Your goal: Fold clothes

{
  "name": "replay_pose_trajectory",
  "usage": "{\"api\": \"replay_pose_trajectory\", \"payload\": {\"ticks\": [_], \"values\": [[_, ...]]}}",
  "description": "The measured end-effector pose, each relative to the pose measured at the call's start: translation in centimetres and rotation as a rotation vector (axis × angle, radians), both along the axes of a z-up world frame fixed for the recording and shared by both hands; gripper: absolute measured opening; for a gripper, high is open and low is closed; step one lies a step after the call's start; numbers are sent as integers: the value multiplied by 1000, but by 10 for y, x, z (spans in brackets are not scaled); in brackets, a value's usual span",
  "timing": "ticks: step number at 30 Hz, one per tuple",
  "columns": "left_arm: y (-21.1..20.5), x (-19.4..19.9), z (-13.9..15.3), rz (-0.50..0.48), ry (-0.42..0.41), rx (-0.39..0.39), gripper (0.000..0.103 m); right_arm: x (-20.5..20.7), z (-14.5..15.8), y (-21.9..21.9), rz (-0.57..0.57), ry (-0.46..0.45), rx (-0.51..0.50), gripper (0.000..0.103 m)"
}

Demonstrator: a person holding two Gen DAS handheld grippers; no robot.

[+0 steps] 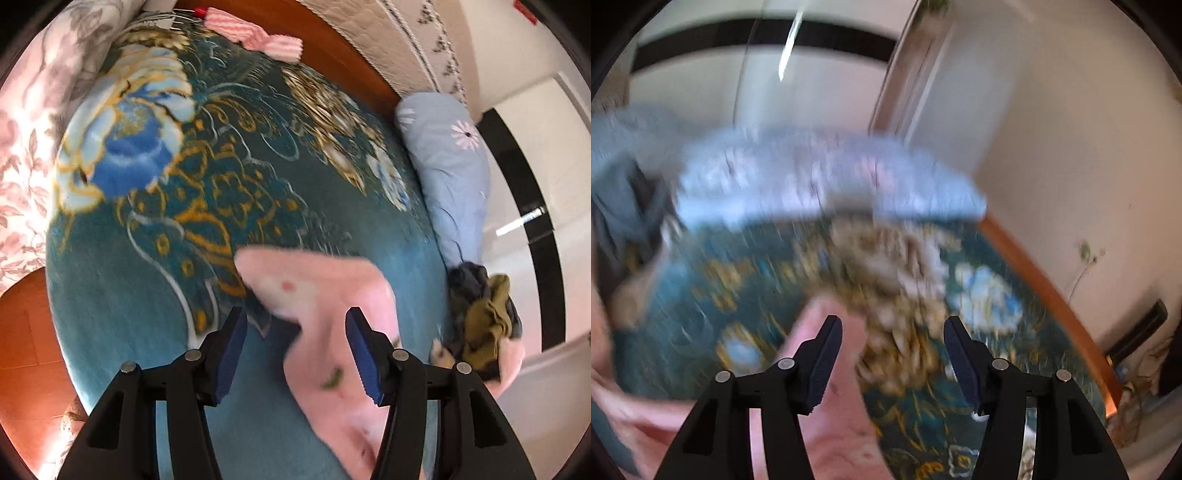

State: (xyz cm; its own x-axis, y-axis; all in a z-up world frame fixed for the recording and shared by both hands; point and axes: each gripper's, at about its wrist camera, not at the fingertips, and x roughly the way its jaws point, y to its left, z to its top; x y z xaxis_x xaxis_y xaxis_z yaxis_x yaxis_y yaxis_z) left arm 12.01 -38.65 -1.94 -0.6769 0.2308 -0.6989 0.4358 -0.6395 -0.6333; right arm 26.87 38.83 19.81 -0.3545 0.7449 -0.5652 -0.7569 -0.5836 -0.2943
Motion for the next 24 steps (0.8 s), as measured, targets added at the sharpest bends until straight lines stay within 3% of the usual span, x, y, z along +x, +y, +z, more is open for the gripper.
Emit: {"api": "replay_pose_trajectory", "payload": {"ticks": [3,6,7,11,15,20,24], "values": [[-10,-5,5,23,14,6,57,-29,43,-74,217,116,22,62],[-17,-2,-1,5,34,9,57,-74,56,-161,496,126,-20,67],[-21,0,-6,1,33,44,57,-93,54,-193,596,115,-53,67],[-32,3,-22,-41,36,213,57,-182,-5,-326,913,-9,-366,67],[-33,3,-27,-126,77,337,57,-251,-82,-442,1058,-195,-639,67],[-35,-3,-40,-154,90,480,58,-293,-143,-540,1134,-367,-704,67],[-35,-9,-40,-134,83,464,58,-306,-173,-580,1179,-453,-683,67]]}}
